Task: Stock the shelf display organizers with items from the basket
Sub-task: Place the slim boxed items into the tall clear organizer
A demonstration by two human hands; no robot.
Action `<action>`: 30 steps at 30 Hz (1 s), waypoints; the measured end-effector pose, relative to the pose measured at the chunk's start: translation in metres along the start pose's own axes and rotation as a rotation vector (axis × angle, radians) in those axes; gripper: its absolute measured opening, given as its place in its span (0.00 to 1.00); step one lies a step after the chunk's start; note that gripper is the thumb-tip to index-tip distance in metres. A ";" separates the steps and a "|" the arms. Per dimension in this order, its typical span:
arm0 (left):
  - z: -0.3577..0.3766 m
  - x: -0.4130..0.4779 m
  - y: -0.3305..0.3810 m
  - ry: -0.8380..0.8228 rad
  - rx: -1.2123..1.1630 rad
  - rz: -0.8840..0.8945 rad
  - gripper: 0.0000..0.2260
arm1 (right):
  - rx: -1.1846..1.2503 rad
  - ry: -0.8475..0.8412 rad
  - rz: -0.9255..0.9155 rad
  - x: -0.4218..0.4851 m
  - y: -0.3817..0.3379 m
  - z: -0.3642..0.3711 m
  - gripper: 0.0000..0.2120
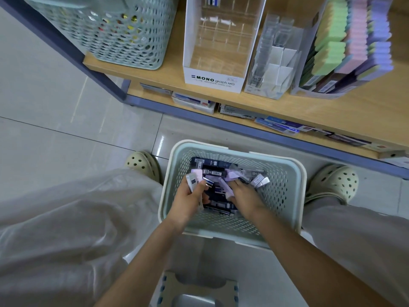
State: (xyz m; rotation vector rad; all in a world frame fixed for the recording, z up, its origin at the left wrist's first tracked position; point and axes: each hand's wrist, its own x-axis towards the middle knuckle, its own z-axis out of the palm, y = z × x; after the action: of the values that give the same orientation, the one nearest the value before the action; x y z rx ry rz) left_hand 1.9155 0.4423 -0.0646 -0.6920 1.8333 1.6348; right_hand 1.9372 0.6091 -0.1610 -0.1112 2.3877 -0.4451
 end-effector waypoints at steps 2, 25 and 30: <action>-0.001 0.001 -0.001 0.010 0.016 -0.017 0.03 | 0.010 -0.011 0.012 0.000 0.000 -0.002 0.20; 0.009 -0.017 0.004 0.036 0.012 0.148 0.06 | 0.799 0.220 -0.231 -0.070 -0.052 -0.051 0.10; 0.003 -0.018 0.004 0.049 0.014 0.083 0.06 | 0.328 0.180 -0.130 -0.047 -0.002 -0.046 0.16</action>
State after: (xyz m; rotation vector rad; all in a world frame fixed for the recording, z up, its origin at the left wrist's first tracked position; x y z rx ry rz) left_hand 1.9253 0.4455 -0.0498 -0.6634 1.9295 1.6694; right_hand 1.9425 0.6299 -0.0990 -0.0799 2.4532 -0.9355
